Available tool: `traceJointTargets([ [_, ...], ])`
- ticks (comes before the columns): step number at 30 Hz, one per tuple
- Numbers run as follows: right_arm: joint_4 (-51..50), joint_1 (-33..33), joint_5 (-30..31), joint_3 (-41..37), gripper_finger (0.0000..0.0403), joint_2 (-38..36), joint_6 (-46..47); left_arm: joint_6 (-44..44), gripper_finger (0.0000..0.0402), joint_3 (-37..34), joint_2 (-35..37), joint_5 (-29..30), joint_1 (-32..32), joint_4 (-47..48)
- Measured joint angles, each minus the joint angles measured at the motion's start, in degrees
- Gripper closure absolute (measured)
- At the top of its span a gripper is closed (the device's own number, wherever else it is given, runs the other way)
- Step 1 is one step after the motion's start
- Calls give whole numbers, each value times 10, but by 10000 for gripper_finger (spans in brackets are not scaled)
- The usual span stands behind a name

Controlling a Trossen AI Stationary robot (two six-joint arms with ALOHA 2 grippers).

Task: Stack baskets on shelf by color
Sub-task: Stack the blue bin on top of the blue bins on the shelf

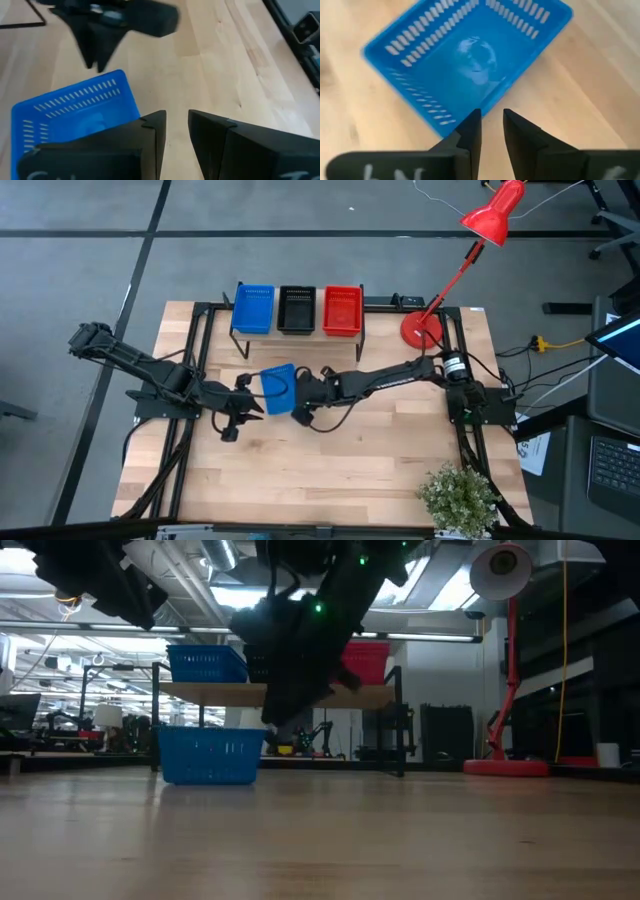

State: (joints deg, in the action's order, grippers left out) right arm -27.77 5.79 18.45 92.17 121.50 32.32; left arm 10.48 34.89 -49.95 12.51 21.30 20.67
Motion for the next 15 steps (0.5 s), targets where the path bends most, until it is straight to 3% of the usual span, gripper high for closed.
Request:
traceJointTargets([
  [5,-81,24,-3,29,322,-2,-10,-22,328,0,-14,11,0,-8],
  [11,-375,52,64,75,322,-28,55,-31,327,0,-43,16,0,-16],
  [15,-479,79,85,70,322,-75,41,-32,327,0,-60,20,0,-27],
])
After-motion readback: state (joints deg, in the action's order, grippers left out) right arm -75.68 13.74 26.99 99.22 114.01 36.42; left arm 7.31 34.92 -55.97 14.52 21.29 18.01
